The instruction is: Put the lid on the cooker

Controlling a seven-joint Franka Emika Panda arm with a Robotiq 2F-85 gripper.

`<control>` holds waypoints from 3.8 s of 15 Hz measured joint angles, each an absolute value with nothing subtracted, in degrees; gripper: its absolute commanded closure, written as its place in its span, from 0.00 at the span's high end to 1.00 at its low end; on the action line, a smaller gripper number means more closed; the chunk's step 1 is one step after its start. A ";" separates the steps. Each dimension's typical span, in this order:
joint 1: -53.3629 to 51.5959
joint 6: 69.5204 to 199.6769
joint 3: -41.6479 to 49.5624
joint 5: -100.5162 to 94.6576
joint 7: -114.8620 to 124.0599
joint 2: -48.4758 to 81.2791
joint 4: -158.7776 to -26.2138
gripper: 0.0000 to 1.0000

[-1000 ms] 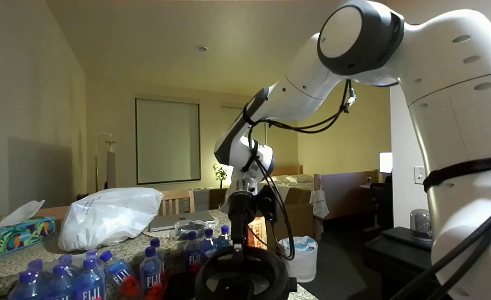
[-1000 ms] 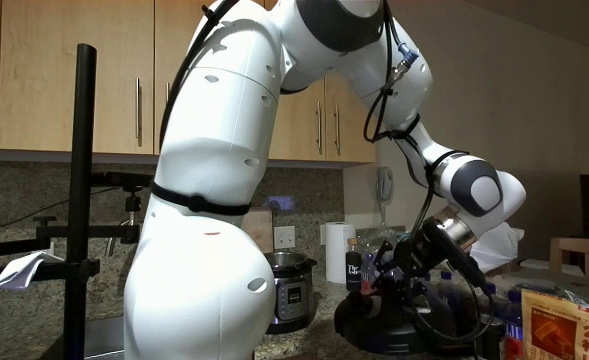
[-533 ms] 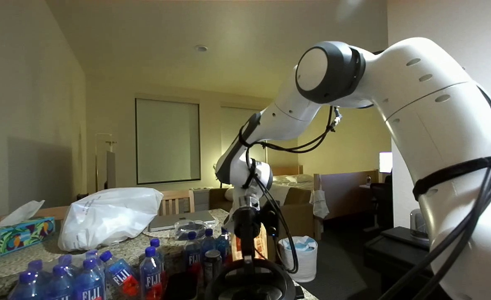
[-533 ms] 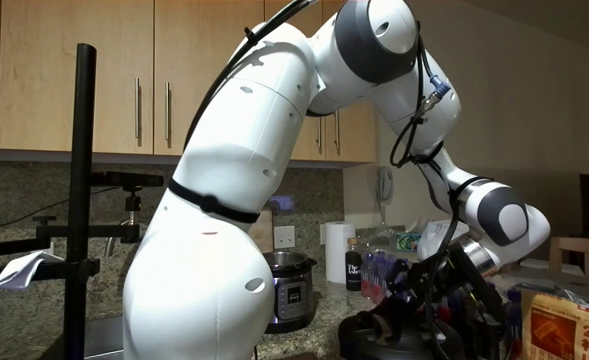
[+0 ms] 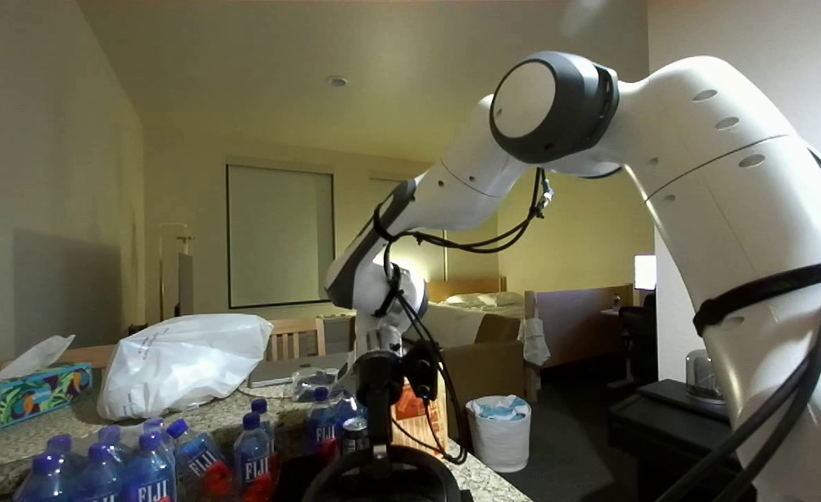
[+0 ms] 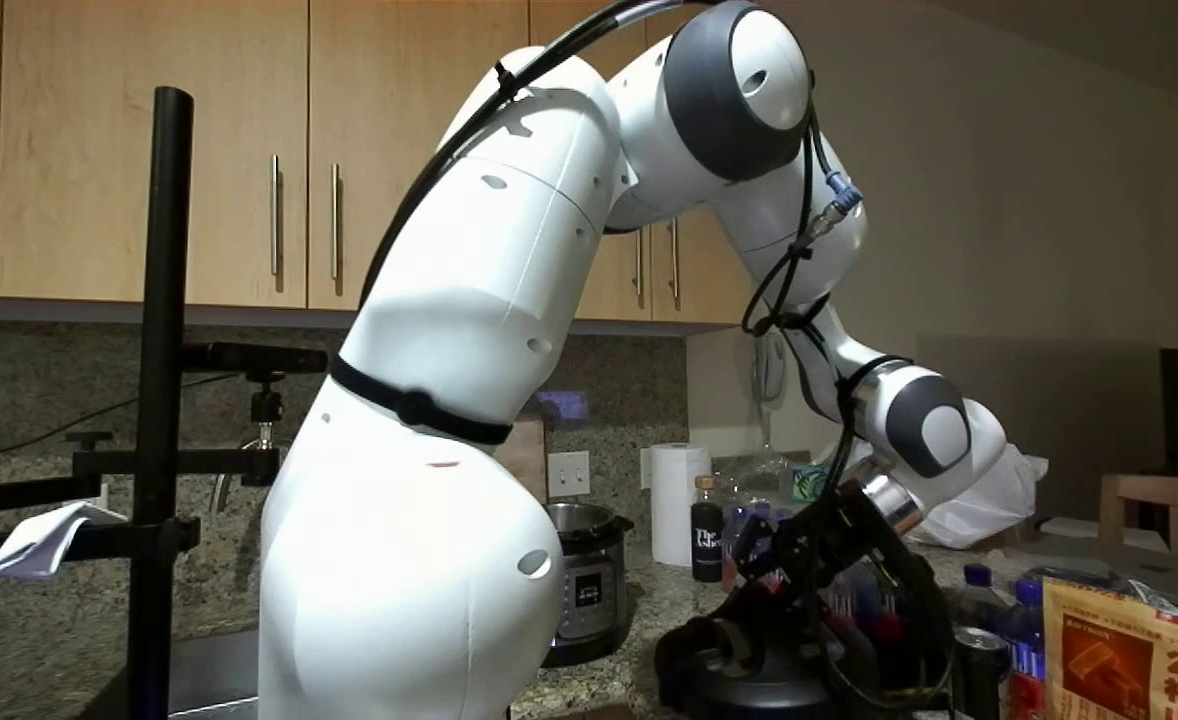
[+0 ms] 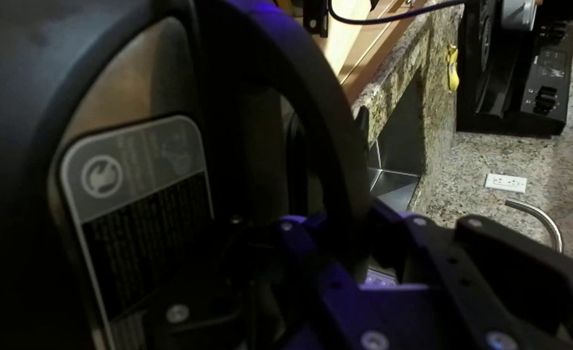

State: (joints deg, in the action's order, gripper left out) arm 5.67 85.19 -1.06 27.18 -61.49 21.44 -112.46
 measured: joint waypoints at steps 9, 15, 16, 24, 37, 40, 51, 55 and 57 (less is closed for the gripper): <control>2.45 75.77 -2.85 25.96 -57.34 16.18 -105.70 0.06; 0.42 75.83 -3.94 25.96 -56.42 16.27 -105.31 0.06; 0.45 75.83 -3.92 25.96 -56.41 16.28 -105.31 0.06; 0.53 76.05 -3.82 25.96 -56.42 16.44 -105.32 0.03; -1.39 70.14 -8.78 26.09 -59.49 17.71 -98.37 0.03; -3.11 68.13 -10.30 26.10 -59.94 17.74 -95.05 0.03; -11.16 53.47 -14.76 26.10 -59.62 28.94 -75.55 0.03; -13.52 57.26 -15.27 28.12 -57.42 32.05 -71.74 0.03; -13.58 63.02 -15.29 31.90 -55.80 32.05 -71.85 0.03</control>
State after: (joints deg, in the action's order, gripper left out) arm -13.58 63.02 -15.29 31.90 -55.80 32.05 -71.85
